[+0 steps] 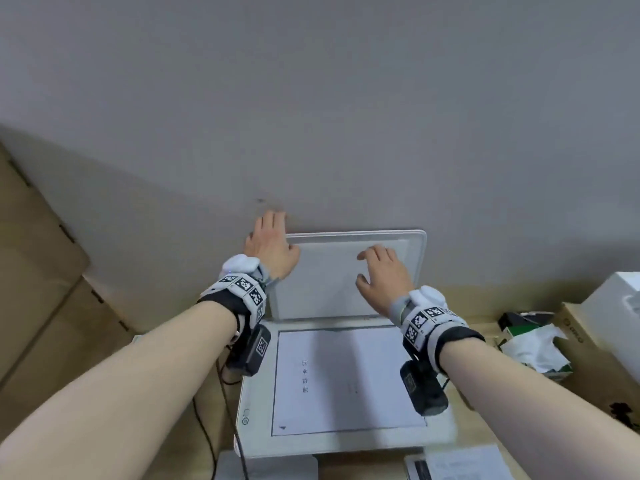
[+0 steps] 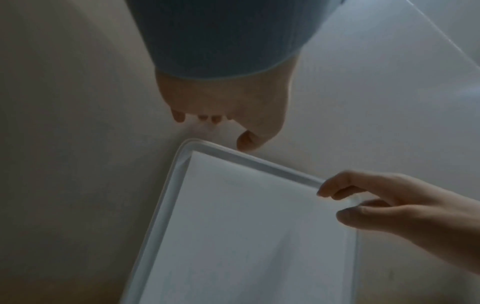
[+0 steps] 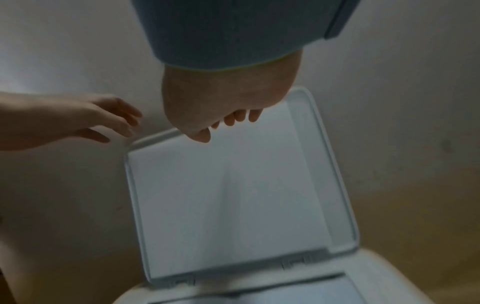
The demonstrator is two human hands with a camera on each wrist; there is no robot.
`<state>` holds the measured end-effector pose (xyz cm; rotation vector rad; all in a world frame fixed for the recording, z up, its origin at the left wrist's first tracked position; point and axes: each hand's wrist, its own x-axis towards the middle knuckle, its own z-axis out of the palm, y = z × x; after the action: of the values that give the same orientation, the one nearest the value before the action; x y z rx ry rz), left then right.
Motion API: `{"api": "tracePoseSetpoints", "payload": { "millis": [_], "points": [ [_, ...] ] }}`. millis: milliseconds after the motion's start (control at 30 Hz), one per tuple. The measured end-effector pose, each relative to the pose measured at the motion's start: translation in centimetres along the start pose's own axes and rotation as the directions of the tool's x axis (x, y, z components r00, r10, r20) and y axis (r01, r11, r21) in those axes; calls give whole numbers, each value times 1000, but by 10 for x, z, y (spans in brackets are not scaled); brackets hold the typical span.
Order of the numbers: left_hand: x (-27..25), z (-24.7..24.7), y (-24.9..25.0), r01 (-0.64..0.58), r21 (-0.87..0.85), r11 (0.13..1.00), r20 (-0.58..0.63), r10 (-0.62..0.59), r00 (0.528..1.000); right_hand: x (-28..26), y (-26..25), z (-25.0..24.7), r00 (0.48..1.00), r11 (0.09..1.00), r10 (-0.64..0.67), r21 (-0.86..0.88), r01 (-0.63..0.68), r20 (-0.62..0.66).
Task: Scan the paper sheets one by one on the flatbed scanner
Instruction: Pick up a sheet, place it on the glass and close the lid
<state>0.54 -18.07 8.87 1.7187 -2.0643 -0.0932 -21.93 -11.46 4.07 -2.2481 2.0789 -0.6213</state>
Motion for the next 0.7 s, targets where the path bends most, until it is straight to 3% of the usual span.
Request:
{"api": "tracePoseSetpoints", "payload": {
  "millis": [100, 233, 300, 367, 467, 500, 567, 700],
  "points": [
    [10, -11, 1, 115, -149, 982, 159, -91, 983, 18, -13, -20, 996, 995, -83, -51, 81, -45],
    [-4, -22, 6, 77, 2, 997, 383, -72, 921, 22, -22, -31, 988, 987, -142, -62, 146, 59],
    [-20, -24, 9, 73, 47, 996, 522, -87, 849, 16, -28, -33, 962, 994, -64, -70, 85, 266],
    [-39, -22, 10, 68, 49, 996, 640, -84, 764, 3, -37, -30, 899, 991, 21, -129, 40, 438],
    [-76, -8, 2, -85, 101, 991, 835, -38, 549, -24, -44, -8, 770, 998, 14, -51, 25, 638],
    [-87, 1, -2, -138, 116, 984, 859, -29, 512, -33, -44, 1, 722, 998, 5, -49, 40, 692],
    [-114, 21, -13, -175, 123, 977, 867, -20, 497, -57, -44, 16, 665, 994, -8, -66, 86, 747],
    [-167, 61, -32, -295, 136, 946, 838, 49, 543, -117, -30, 55, 696, 980, -86, -66, 190, 713]
  ]
}}
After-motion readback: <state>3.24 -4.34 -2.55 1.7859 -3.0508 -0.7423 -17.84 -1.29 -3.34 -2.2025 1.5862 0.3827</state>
